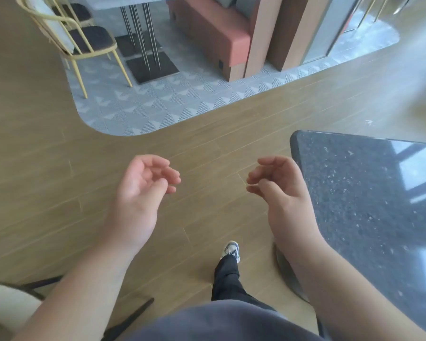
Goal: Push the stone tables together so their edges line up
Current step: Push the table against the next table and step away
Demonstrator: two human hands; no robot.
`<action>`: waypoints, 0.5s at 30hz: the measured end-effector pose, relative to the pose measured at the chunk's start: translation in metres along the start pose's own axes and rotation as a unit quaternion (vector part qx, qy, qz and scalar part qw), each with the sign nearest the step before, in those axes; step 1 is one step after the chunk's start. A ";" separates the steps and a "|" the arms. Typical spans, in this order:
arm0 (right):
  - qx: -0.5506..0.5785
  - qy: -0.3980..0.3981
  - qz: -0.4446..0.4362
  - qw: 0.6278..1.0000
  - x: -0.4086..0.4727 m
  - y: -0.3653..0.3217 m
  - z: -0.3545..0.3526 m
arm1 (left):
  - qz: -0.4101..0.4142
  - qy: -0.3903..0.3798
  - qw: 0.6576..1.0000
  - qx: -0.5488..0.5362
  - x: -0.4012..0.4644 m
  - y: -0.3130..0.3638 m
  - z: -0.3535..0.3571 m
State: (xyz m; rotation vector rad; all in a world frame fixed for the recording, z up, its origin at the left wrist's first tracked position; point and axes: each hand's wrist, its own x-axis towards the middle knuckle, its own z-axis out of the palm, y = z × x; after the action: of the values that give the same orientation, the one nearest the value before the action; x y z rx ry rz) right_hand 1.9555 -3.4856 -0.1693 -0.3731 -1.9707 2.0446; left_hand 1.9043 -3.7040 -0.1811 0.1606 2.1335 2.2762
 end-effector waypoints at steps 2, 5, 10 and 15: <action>0.004 0.010 -0.015 1.000 0.034 0.000 -0.006 | 0.007 -0.013 1.000 0.004 0.038 -0.002 0.012; 0.014 0.019 -0.022 0.999 0.094 0.002 -0.017 | 0.014 -0.030 0.999 0.015 0.097 -0.007 0.041; 0.009 0.008 -0.041 0.999 0.195 -0.013 -0.042 | 0.017 -0.050 0.999 0.003 0.196 -0.005 0.107; -0.014 0.030 -0.072 0.997 0.280 -0.031 -0.069 | 0.045 -0.076 0.996 -0.004 0.274 0.000 0.155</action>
State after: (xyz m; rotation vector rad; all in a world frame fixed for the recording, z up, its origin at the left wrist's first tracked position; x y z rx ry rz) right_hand 1.7220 -3.3163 -0.1396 -0.2866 -1.9338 1.8965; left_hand 1.6455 -3.5273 -0.1548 0.4239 2.0803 2.2372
